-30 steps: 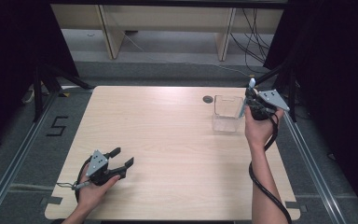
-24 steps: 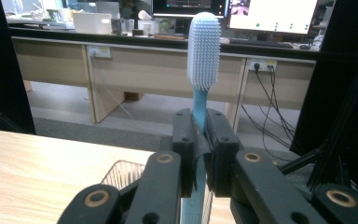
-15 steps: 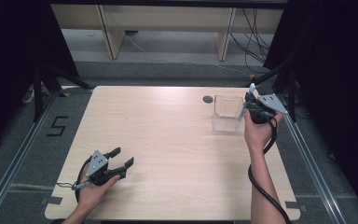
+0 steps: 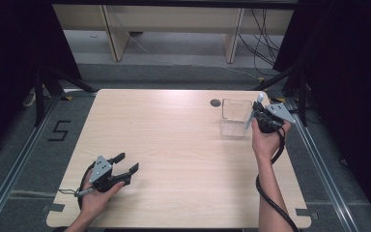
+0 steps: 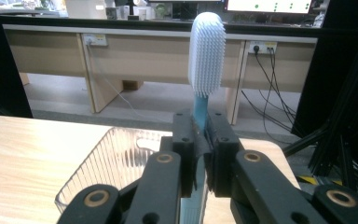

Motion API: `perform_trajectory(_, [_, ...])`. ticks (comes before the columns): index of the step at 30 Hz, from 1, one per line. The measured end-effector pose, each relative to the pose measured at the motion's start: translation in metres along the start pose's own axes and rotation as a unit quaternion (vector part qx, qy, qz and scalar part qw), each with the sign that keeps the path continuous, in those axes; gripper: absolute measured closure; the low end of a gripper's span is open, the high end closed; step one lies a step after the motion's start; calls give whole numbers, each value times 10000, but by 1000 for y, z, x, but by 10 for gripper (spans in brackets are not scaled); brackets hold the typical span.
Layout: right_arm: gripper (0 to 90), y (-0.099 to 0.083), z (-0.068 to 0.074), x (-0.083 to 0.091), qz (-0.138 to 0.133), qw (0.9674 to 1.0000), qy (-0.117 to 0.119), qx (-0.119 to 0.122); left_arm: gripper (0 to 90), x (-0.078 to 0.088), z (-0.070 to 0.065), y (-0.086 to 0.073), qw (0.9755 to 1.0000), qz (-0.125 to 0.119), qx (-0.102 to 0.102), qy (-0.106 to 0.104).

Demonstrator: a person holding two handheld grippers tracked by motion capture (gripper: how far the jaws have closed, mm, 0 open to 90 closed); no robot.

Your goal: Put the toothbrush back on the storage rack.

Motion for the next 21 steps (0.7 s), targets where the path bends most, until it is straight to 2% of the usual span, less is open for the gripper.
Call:
perform_trajectory(2, [842, -3, 0, 0, 43, 10000, -11, 38, 295, 1, -1, -1, 9999, 73, 71, 57])
perform_trajectory(3, [842, -5, 1, 0, 34, 10000, -34, -25, 295, 0, 0, 0, 10000, -18, -13, -16])
perform_trajectory(4, [842, -6, 0, -1, 38, 10000, -17, 26, 295, -1, 0, 0, 10000, -58, 8, -38])
perform_trajectory(5, [842, -7, 0, 0, 77, 9999, 6, 74, 295, -1, 0, 0, 10000, -50, 5, -33])
perform_trajectory(6, [842, -9, 1, -1, 50, 10000, -20, -26, 295, -1, 0, 0, 10000, -54, 0, -41])
perform_trajectory(8, [842, -11, 1, -1, 91, 10000, -22, -34, 295, -1, 0, 0, 10000, -48, 3, -35])
perform_trajectory(17, [842, -18, 2, -1, 133, 9999, 43, 27, 295, -1, 0, 0, 10000, -52, 7, -40])
perform_trajectory(18, [842, -20, 3, -1, 165, 9998, -7, -53, 295, -1, 0, 0, 10000, -54, 5, -40])
perform_trajectory(21, [842, -22, 3, -1, 171, 9999, -8, -25, 295, -1, 0, 0, 10000, -55, 1, -41])
Point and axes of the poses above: each handheld gripper's, and its own axes: x roughly backward along the jaws, y roughly out of its top, z roughly to its left, the point moved 5 cm from there along -x, roughly forward along the jaws, and after that the axes turned 5 degrees about x, right-handed, at the moved point
